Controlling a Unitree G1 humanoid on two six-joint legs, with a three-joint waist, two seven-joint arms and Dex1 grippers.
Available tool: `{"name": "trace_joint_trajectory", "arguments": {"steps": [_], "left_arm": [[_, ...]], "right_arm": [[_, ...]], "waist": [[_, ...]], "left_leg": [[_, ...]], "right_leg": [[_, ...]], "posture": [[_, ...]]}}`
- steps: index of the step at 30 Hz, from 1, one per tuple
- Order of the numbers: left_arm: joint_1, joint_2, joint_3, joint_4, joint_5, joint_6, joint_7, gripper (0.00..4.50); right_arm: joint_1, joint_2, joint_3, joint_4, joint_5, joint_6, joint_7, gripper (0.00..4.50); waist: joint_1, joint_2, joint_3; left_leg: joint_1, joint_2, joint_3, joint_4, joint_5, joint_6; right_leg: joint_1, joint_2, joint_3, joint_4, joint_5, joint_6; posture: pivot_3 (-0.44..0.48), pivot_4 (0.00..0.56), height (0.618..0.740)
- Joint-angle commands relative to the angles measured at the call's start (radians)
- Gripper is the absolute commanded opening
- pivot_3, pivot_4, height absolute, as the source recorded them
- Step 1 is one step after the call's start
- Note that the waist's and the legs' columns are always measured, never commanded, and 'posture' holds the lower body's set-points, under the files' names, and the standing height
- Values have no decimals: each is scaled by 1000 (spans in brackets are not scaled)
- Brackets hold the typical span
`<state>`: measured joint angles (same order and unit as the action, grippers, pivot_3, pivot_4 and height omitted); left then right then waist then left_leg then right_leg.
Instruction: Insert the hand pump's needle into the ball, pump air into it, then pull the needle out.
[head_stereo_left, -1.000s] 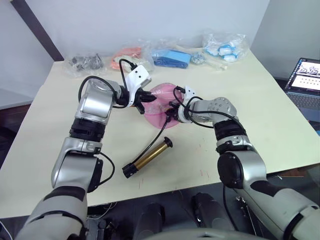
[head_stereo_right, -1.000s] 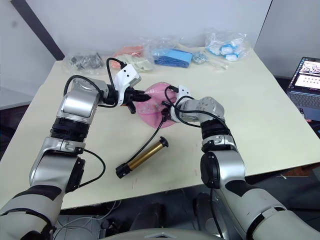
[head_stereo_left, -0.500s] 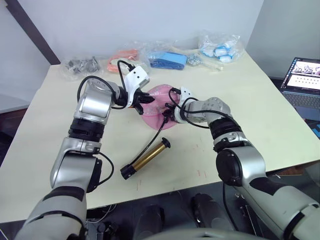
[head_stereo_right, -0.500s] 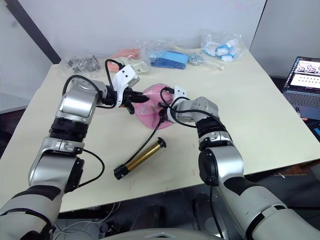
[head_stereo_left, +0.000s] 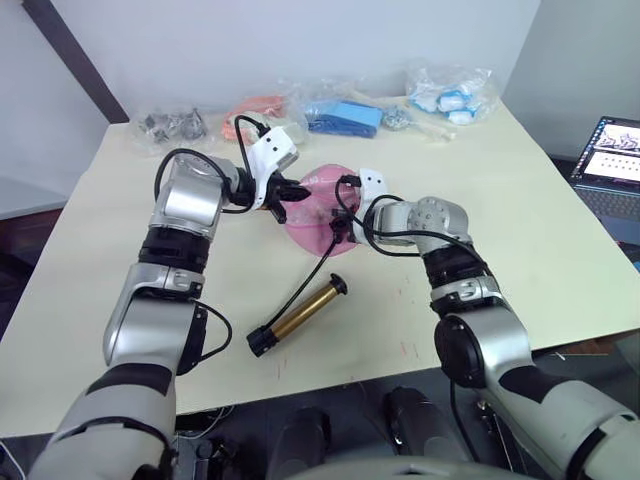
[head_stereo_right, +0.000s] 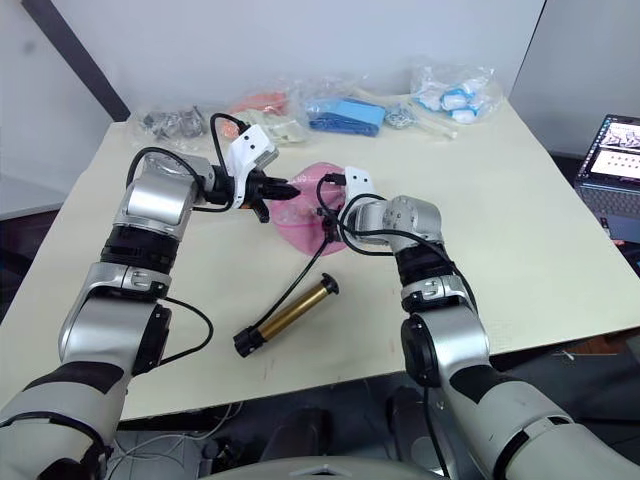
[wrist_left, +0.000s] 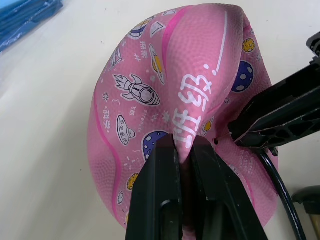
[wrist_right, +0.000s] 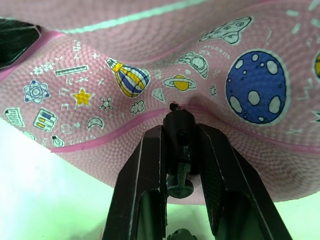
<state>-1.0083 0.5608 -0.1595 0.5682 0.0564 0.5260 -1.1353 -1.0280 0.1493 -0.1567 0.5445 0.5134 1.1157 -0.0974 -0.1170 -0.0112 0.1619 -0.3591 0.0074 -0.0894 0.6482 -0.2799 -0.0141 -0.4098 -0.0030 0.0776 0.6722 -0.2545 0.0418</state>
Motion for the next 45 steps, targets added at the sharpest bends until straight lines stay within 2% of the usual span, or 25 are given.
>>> {"name": "trace_joint_trajectory", "arguments": {"steps": [1, 8, 20, 29, 38, 45], "left_arm": [[38, -49, -72, 47, -16, -9, -85, 11], [26, -50, -72, 70, -8, -37, -89, 11], [22, -41, -72, 92, 6, -55, -87, 11], [14, -42, -77, 113, 14, -67, -88, 11], [21, -35, -82, 108, 16, -70, -96, 11], [26, -29, -83, 106, 16, -66, -99, 11]], "right_arm": [[13, 82, 7, -91, 11, -3, -1, 398], [38, 76, 61, -140, -11, 79, 19, 398], [80, 80, 68, -228, -24, 133, 18, 398], [86, 102, 36, -265, 1, 124, 27, 398], [78, 74, 71, -243, -37, 98, 36, 398], [61, 105, -31, -240, 25, 100, 27, 398]], "waist": [[4, 0, 0], [12, 0, 0], [20, 0, 0], [21, 1, 0], [21, 1, 0], [21, 1, 1]], "left_leg": [[-2, 0, 0, 0, 0, 0], [-4, 0, 0, -1, 0, -1], [-5, 0, 0, -1, 0, -1], [-7, 0, -1, -1, 0, -1], [-7, 0, -1, -1, 0, -1], [-7, 0, -1, -1, 0, -1]], "right_leg": [[-2, 0, 0, 0, 0, 0], [-4, -1, -1, -1, 1, -1], [-4, -1, -1, -3, 0, -1], [-4, -1, -2, -5, 1, -2], [-4, -1, -2, -6, 2, -3], [-4, -1, -2, -6, 2, -3]], "posture": [[0, 150, 740], [0, 150, 740], [0, 150, 740], [0, 150, 740], [0, 150, 740], [0, 150, 740]]}}
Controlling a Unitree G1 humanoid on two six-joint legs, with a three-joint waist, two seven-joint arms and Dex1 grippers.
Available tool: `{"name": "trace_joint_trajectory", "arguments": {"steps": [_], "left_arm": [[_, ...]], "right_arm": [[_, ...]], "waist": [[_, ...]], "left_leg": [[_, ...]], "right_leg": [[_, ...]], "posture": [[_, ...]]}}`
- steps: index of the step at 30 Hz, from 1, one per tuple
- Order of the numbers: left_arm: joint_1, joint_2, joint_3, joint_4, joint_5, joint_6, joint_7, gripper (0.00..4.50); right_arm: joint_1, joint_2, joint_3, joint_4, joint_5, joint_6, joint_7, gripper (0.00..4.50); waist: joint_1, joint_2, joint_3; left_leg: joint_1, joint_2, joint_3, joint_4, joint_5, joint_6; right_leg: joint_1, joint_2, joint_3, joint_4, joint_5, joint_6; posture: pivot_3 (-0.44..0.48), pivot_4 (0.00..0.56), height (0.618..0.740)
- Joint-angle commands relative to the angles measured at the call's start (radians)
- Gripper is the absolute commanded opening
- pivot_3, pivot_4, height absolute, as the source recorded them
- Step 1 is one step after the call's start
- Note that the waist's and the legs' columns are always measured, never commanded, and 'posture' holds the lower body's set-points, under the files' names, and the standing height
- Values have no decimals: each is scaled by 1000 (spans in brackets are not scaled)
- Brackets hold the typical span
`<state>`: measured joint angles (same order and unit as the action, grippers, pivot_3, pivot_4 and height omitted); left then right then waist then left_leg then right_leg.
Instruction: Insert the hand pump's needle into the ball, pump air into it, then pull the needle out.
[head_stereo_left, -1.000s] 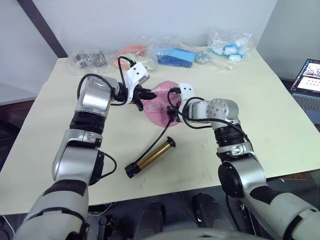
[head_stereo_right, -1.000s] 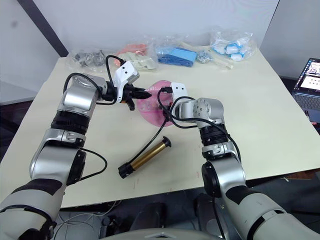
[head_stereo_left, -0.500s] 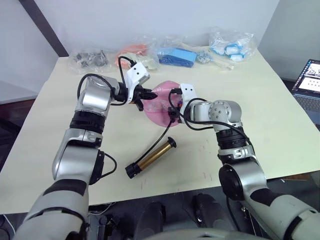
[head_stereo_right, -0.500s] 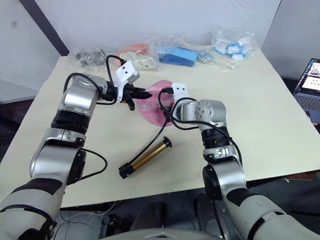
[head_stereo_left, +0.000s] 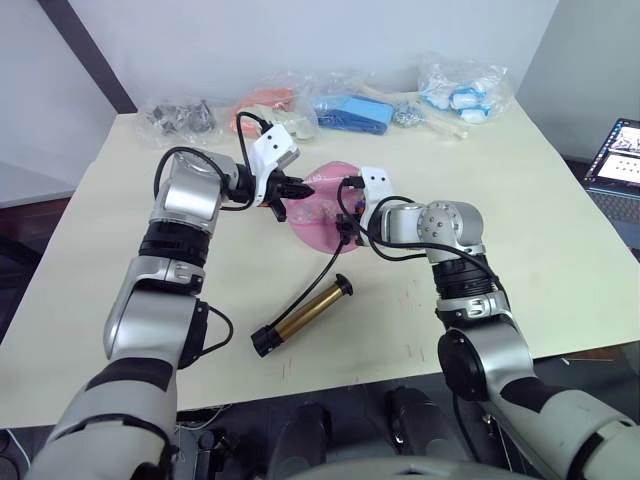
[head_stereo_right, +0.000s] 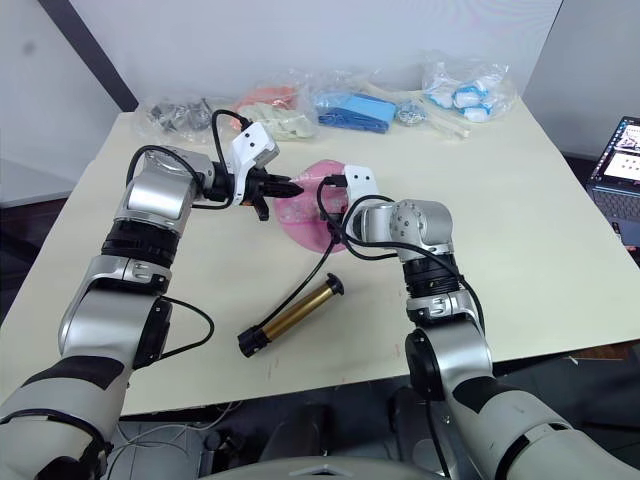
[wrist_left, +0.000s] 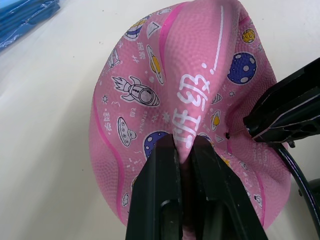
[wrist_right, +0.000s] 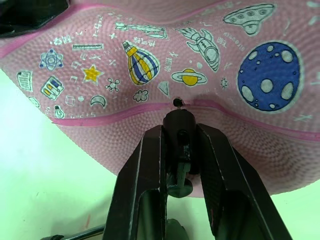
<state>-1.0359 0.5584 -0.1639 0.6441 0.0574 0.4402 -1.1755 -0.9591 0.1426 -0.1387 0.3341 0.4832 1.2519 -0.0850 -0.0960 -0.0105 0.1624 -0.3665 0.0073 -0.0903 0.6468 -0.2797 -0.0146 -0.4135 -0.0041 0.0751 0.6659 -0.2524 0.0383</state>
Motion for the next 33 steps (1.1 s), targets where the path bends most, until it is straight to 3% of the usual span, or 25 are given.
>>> {"name": "trace_joint_trajectory", "arguments": {"steps": [1, 15, 33], "left_arm": [[54, -27, -79, 29, 15, 21, -59, 11], [57, -28, -79, 27, 13, 24, -59, 11], [89, -30, -85, -17, 16, 58, -65, 0]], "right_arm": [[-12, 111, -52, -25, 57, -37, 12, 398], [-11, 96, -40, 37, 49, -56, 5, 398], [-112, 99, -46, 325, 11, -221, 34, 398]], "waist": [[0, 0, 0], [-1, 0, 0], [-27, 0, -1]], "left_leg": [[0, 0, 0, 0, 0, 0], [0, 0, 0, 0, 0, 0], [9, 1, 1, 1, 0, 0]], "right_leg": [[0, 0, 0, 0, 0, 0], [0, 0, 0, 0, 0, -1], [4, 3, 1, 7, 0, 1]], "posture": [[0, 150, 740], [0, 150, 740], [0, 150, 740]]}}
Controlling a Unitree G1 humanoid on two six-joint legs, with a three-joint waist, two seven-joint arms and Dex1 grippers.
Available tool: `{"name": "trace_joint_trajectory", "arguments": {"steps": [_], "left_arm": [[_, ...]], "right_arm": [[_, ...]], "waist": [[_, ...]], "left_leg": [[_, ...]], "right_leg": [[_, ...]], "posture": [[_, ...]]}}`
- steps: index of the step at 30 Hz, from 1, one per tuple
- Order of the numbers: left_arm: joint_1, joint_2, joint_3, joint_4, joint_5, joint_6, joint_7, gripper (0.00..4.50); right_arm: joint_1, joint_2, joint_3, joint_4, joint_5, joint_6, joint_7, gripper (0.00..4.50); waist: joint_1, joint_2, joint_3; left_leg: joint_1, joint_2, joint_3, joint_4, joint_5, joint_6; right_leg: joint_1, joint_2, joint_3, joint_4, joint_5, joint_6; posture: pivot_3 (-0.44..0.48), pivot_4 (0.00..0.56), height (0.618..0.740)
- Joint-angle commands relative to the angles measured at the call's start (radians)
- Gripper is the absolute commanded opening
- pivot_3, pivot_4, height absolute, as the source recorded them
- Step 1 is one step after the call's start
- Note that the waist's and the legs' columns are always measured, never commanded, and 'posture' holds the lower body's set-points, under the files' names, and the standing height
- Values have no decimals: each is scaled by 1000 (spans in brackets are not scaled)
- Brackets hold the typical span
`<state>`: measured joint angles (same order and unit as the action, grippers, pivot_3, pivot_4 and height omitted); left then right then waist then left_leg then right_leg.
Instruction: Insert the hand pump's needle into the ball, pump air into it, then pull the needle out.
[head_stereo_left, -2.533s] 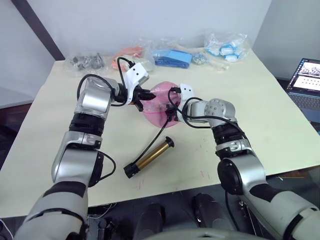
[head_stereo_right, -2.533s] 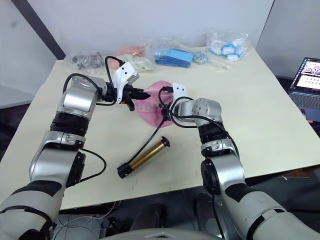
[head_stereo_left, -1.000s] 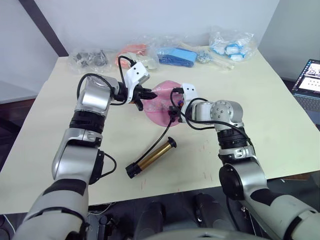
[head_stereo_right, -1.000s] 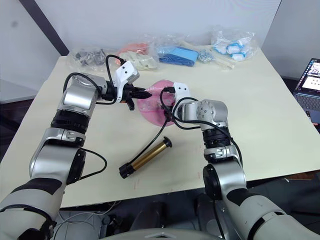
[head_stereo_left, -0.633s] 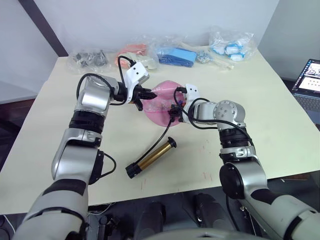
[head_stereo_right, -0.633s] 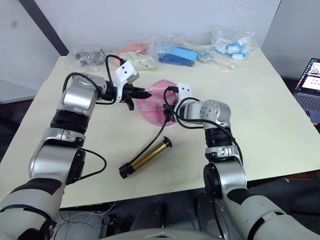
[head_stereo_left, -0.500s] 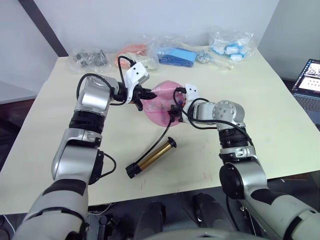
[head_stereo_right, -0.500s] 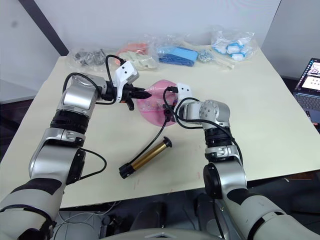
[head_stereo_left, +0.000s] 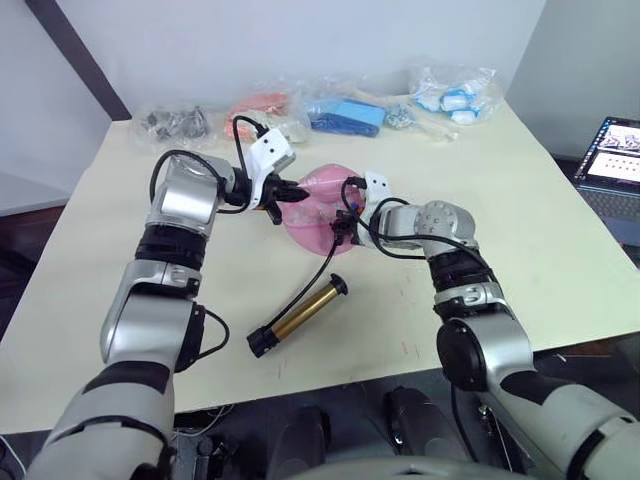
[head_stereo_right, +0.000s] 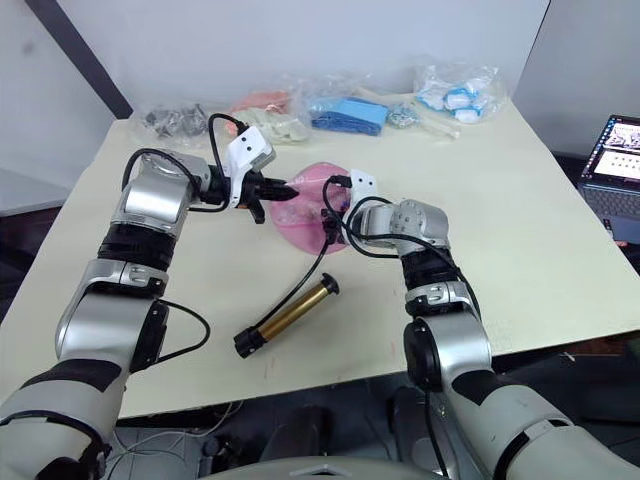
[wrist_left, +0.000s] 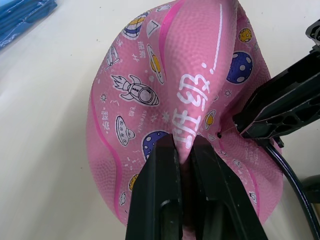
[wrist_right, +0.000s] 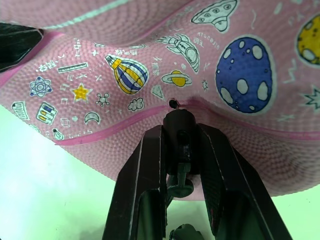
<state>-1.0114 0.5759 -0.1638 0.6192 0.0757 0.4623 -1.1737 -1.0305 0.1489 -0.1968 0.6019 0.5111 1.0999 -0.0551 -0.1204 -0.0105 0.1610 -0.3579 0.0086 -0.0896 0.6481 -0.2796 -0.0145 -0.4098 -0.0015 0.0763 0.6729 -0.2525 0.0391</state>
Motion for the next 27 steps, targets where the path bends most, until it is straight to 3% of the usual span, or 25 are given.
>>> {"name": "trace_joint_trajectory", "arguments": {"steps": [1, 5, 15, 27], "left_arm": [[66, -46, -85, 4, -2, 38, -67, 0], [75, -45, -86, -9, -3, 46, -68, 0], [86, -50, -81, -26, 0, 58, -65, 0], [91, -54, -75, -24, 3, 60, -55, 0]], "right_arm": [[-46, 92, 14, 72, -20, -77, 7, 398], [-83, 86, 26, 174, -51, -128, 36, 398], [-137, 88, 36, 327, -117, -222, 82, 398], [-157, 85, 66, 356, -171, -258, 125, 398]], "waist": [[-5, 0, 0], [-12, 0, 0], [-29, 0, -9], [-31, -1, -14]], "left_leg": [[1, 0, 0, 0, 0, 0], [10, 1, 1, -1, 0, 0], [13, 2, 1, -2, 0, 0], [15, 2, 1, -5, 0, 0]], "right_leg": [[0, 0, 0, 0, 0, 0], [8, 2, 1, 0, 0, 0], [10, 3, 1, 0, 0, 0], [12, 3, 2, -1, 0, 0]], "posture": [[0, 150, 740], [0, 150, 740], [0, 150, 740], [0, 150, 740]]}}
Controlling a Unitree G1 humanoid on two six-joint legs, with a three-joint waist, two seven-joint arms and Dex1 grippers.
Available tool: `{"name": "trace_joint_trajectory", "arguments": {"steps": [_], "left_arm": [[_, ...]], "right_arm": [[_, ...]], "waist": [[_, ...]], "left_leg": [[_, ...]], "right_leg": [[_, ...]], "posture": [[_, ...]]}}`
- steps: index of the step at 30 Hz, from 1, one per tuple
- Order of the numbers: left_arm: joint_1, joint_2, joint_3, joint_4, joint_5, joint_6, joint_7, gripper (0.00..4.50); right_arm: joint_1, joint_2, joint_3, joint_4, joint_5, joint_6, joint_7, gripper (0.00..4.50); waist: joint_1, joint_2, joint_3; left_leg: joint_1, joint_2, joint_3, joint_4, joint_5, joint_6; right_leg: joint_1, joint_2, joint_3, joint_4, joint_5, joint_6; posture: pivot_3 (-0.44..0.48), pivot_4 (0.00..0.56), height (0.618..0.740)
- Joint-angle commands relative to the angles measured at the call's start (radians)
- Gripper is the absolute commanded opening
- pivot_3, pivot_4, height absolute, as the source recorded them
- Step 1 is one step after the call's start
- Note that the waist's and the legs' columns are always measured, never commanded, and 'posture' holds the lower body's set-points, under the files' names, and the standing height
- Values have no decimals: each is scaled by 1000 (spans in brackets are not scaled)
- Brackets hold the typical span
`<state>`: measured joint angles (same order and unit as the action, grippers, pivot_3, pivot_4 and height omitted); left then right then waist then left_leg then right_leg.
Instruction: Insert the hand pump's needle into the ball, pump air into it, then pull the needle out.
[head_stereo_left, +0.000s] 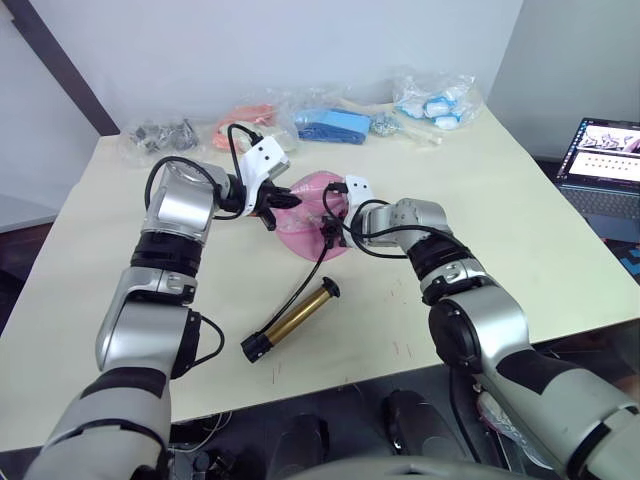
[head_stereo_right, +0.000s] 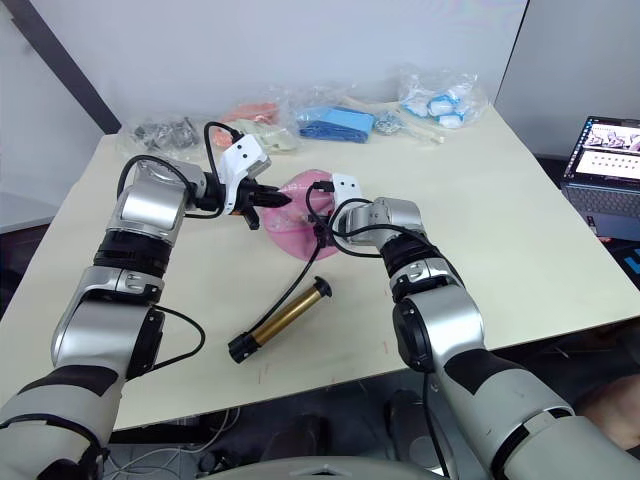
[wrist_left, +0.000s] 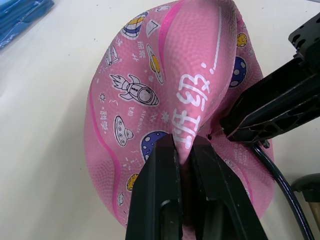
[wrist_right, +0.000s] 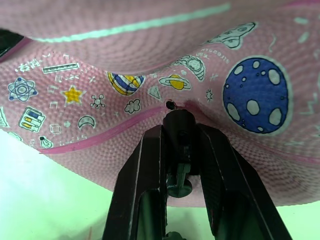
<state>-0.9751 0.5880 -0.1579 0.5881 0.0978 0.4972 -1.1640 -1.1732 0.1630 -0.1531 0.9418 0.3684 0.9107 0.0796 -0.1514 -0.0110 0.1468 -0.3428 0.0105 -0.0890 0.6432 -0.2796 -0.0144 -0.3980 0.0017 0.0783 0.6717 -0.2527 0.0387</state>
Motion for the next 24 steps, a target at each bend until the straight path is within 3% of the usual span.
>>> {"name": "trace_joint_trajectory", "arguments": {"steps": [1, 14, 24], "left_arm": [[55, -67, -81, 6, -20, 28, -64, 0], [64, -65, -80, -13, -26, 48, -66, 0], [57, -66, -74, 29, -15, 14, -54, 0]], "right_arm": [[-17, 72, 24, 20, -33, -73, -7, 398], [-28, 85, 74, 45, -80, -114, 37, 398], [61, 28, 210, -206, -137, 3, 108, 398]], "waist": [[0, 0, 0], [-1, 0, -2], [2, 1, -1]], "left_leg": [[0, 0, 0, 0, 0, 0], [1, 0, 0, -1, 0, 0], [-1, 0, -2, -2, 0, 0]], "right_leg": [[0, 0, 0, 0, 0, 0], [0, 0, 0, 0, 0, 0], [0, 0, -1, -4, 0, 0]], "posture": [[0, 150, 740], [0, 150, 740], [0, 150, 740]]}}
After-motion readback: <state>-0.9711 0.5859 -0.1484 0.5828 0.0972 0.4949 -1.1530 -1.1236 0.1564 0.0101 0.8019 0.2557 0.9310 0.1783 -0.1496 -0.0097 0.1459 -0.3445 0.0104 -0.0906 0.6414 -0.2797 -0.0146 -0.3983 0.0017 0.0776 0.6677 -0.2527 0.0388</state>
